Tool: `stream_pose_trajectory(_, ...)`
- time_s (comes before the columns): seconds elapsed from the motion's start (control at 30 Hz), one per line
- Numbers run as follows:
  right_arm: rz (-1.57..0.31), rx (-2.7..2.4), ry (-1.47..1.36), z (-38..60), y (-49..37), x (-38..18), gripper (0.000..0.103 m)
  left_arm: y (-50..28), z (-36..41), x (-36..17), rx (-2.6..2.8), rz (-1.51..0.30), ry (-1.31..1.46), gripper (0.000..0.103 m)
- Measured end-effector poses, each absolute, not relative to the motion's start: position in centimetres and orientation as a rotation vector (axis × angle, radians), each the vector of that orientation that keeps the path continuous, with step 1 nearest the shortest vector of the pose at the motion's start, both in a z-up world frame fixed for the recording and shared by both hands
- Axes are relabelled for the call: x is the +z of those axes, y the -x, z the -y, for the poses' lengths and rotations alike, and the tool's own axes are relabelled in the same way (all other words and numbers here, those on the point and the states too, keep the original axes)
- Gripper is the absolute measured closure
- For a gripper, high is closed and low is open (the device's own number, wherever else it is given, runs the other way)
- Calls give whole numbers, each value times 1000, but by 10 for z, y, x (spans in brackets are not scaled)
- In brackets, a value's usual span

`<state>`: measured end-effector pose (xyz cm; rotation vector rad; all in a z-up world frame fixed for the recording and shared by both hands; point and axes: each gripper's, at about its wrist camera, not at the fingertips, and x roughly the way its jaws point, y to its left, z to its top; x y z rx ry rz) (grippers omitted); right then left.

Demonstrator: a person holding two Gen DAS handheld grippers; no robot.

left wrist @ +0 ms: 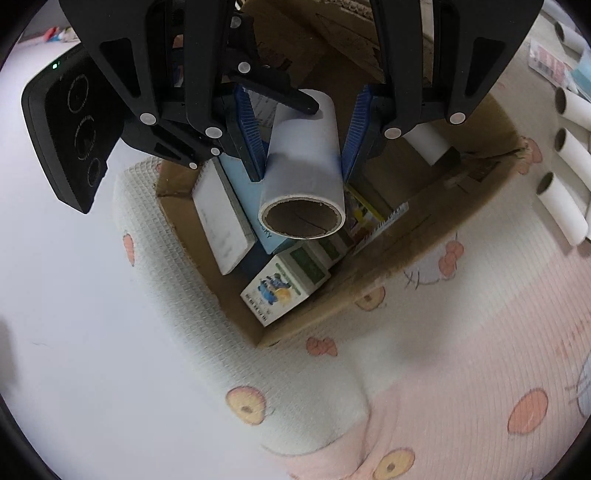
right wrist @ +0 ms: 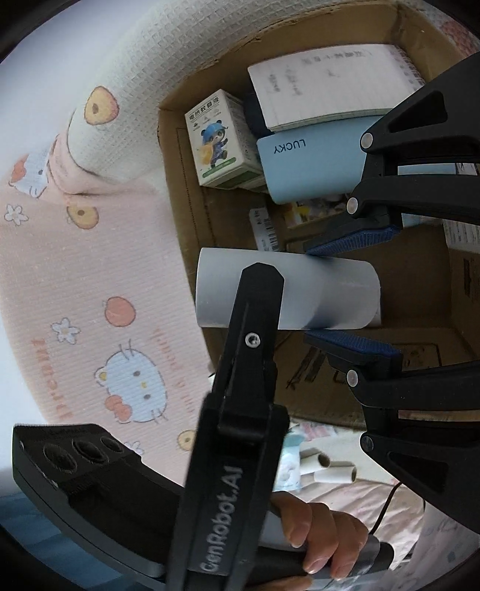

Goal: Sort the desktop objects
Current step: 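Open the right gripper off the tube while the left gripper keeps holding it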

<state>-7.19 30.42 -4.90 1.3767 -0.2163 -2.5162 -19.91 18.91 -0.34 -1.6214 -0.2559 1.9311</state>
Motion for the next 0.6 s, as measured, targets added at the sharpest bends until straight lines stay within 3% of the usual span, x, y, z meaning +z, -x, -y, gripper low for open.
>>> stream_pose_trajectory(0.6,392,-2388,-1573,-330,76,-76,65,196,-204,-58,1859,379,1885,55)
